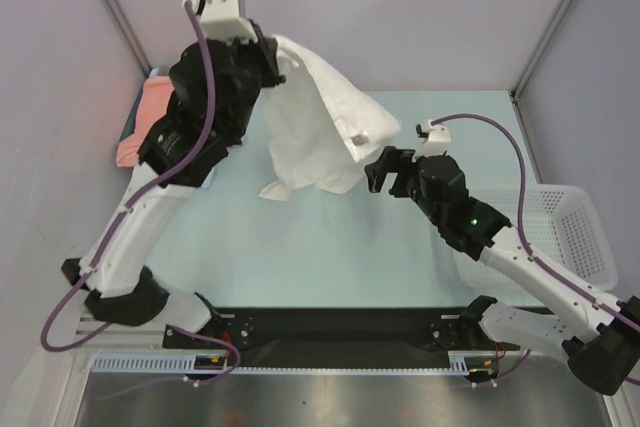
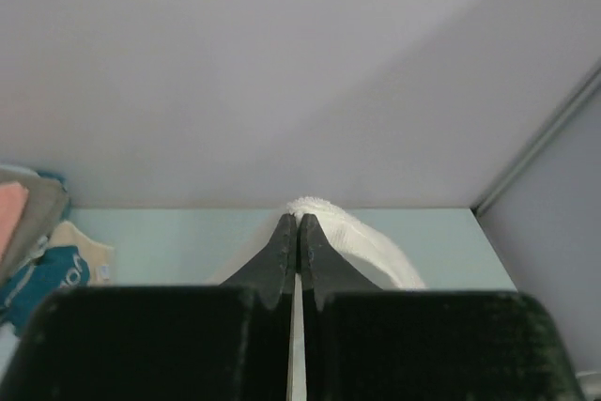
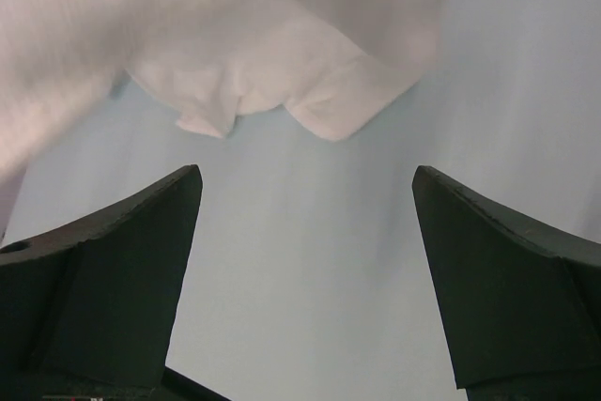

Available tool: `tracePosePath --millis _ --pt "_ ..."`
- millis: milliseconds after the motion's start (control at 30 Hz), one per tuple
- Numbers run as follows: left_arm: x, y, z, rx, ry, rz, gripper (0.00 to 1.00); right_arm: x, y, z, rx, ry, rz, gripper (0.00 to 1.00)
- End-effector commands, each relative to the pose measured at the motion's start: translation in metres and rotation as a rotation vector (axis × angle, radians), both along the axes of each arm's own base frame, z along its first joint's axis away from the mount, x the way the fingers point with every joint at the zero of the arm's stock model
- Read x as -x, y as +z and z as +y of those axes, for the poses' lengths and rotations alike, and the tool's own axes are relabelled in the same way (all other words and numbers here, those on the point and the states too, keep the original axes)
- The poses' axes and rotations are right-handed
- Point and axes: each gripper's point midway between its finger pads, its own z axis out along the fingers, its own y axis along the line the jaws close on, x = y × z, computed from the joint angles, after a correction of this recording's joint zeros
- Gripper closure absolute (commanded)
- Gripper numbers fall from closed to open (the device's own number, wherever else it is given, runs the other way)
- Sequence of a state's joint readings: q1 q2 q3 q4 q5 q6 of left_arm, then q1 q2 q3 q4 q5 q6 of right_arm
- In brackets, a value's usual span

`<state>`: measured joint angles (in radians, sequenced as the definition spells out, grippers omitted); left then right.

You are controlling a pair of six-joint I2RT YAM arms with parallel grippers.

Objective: Fold and stack the towels
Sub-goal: Move the towel to the center of the board

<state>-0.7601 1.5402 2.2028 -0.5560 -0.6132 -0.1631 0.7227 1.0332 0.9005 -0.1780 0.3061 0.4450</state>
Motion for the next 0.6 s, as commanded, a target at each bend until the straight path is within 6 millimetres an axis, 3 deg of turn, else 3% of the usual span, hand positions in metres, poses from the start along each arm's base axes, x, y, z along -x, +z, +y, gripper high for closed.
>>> tracePosePath --millis 0,33,67,100,167,200,233,267,333,367,467,567 --pt "0.018 -0.05 0.0 0.099 -0.05 0.097 1.0 0.001 0.032 -0.016 -0.056 -0.074 -0.048 0.0" --pt "0.018 -0.074 -0.001 0.115 -0.044 0.134 1.0 0.002 0.031 -0.018 -0.056 -0.084 -0.044 0.0" --pt "0.012 -0.136 -0.012 0.077 -0.046 0.22 1.0 0.005 0.031 -0.021 -0.06 -0.092 -0.045 0.0" --pt "0.021 -0.148 -0.008 0.139 -0.055 0.234 1.0 0.007 0.022 -0.023 -0.054 -0.095 -0.03 0.0" --pt "0.025 -0.192 -0.016 0.161 -0.083 0.298 1.0 0.009 0.011 -0.024 -0.051 -0.094 -0.011 0.0" --pt "0.03 -0.244 -0.018 0.151 -0.083 0.387 1.0 0.01 -0.003 -0.024 -0.035 -0.093 0.015 0.0" --pt "0.037 -0.262 -0.023 0.166 -0.119 0.425 1.0 0.012 -0.009 -0.021 -0.042 -0.084 0.034 0.0" --pt "0.045 -0.306 -0.025 0.148 -0.135 0.495 1.0 0.015 -0.016 -0.017 -0.038 -0.069 0.052 0.0" --pt "0.059 -0.337 -0.032 0.192 -0.177 0.542 0.99 0.023 -0.042 -0.013 -0.006 -0.063 0.102 0.02" --pt "0.071 -0.378 -0.026 0.164 -0.168 0.615 1.0 0.034 -0.052 -0.002 0.014 -0.028 0.119 0.02" --pt "0.094 -0.428 -0.024 0.173 -0.2 0.704 1.0 0.056 -0.087 0.009 0.086 -0.011 0.169 0.03" --pt "0.111 -0.456 -0.017 0.167 -0.206 0.758 1.0 0.068 -0.115 0.013 0.139 -0.007 0.211 0.05"
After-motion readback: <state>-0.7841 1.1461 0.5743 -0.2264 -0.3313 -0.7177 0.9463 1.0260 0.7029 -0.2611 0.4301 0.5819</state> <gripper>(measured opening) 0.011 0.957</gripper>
